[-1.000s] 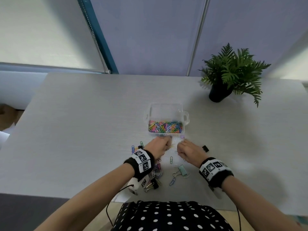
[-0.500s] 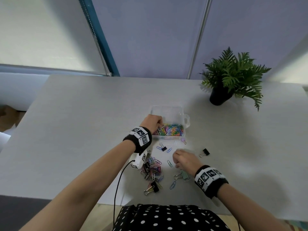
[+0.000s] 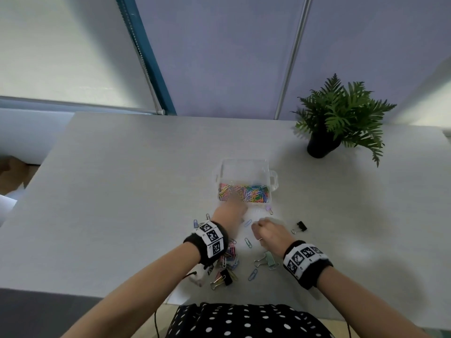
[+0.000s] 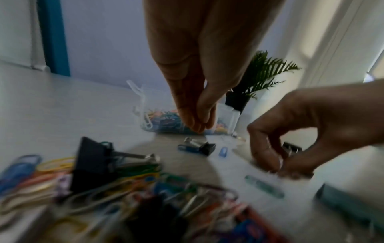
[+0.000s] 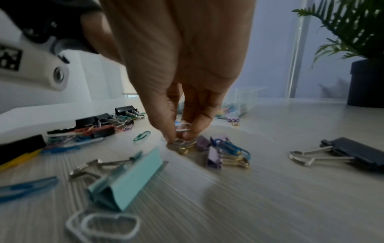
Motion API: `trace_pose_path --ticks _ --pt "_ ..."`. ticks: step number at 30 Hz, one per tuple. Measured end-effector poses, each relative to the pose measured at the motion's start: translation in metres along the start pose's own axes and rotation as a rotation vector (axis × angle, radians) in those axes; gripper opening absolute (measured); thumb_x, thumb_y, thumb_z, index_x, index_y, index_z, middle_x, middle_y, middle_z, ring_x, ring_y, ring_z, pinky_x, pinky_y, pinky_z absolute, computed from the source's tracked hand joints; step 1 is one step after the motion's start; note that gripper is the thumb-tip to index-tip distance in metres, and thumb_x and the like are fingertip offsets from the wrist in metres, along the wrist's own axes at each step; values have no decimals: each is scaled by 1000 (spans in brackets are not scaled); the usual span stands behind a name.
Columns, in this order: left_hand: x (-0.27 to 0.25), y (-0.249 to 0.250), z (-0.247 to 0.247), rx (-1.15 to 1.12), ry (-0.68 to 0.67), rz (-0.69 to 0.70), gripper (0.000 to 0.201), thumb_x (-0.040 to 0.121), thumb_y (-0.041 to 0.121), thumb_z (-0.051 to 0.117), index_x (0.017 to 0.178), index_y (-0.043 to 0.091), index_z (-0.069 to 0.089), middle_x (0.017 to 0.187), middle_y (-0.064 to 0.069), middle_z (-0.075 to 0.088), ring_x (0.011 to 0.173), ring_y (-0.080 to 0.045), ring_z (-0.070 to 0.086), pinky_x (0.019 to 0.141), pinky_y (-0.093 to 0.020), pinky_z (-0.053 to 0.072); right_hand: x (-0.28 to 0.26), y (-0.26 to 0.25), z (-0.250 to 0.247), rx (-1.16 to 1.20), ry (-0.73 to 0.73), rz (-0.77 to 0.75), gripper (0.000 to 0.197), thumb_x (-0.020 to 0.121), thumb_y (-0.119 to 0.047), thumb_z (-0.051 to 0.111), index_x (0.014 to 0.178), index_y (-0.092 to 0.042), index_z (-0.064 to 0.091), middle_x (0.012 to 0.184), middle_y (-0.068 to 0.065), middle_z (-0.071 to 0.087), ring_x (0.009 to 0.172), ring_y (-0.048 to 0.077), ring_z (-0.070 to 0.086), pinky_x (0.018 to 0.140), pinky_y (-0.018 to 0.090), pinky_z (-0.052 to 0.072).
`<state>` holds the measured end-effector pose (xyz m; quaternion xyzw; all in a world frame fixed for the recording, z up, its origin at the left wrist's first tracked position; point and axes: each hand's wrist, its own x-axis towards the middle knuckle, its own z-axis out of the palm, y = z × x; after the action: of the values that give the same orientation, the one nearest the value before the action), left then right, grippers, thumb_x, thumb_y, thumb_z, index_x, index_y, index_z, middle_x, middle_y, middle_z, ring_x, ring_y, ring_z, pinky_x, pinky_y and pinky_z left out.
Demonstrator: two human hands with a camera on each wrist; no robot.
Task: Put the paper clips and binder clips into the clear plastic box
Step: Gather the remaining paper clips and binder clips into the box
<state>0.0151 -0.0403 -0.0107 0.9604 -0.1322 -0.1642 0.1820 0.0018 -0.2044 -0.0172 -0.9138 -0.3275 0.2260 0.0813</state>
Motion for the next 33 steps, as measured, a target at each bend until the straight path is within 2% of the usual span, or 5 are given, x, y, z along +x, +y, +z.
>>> trace_pose_path --ticks 4,11,15,25,33 --pt "-11 -5 6 180 -38 46 39 93 8 47 131 9 42 135 -11 43 125 -27 44 93 -41 51 -4 4 0 28 -45 -19 20 76 4 52 91 -8 55 100 9 60 97 24 50 69 27 32" --pt "-17 -9 6 111 -8 -5 37 94 11 46 130 10 40 134 -9 42 120 -24 48 91 -36 52 15 16 -50 445 273 -4 15 79 5 55 76 -9 56 80 8 61 72 17 56 73 35 55" --pt "-16 -10 6 25 -18 -78 37 89 5 50 124 8 39 127 -13 50 112 -28 53 88 -40 52 37 21 -78 432 439 43 9 83 -3 60 92 -4 58 96 11 63 86 21 61 82 31 52" --pt "-23 -10 5 -26 -60 146 12 88 11 55 98 10 61 109 -8 55 94 -25 59 82 -35 51 13 18 -19 -128 66 -46 30 91 -3 41 120 -8 48 124 9 49 110 26 48 81 38 46" --pt "-20 10 28 285 -132 341 39 84 -6 52 122 3 45 119 -16 53 113 -31 50 80 -40 50 15 27 -11 -101 64 23 20 89 -2 43 108 -9 45 122 10 47 102 23 49 73 35 45"
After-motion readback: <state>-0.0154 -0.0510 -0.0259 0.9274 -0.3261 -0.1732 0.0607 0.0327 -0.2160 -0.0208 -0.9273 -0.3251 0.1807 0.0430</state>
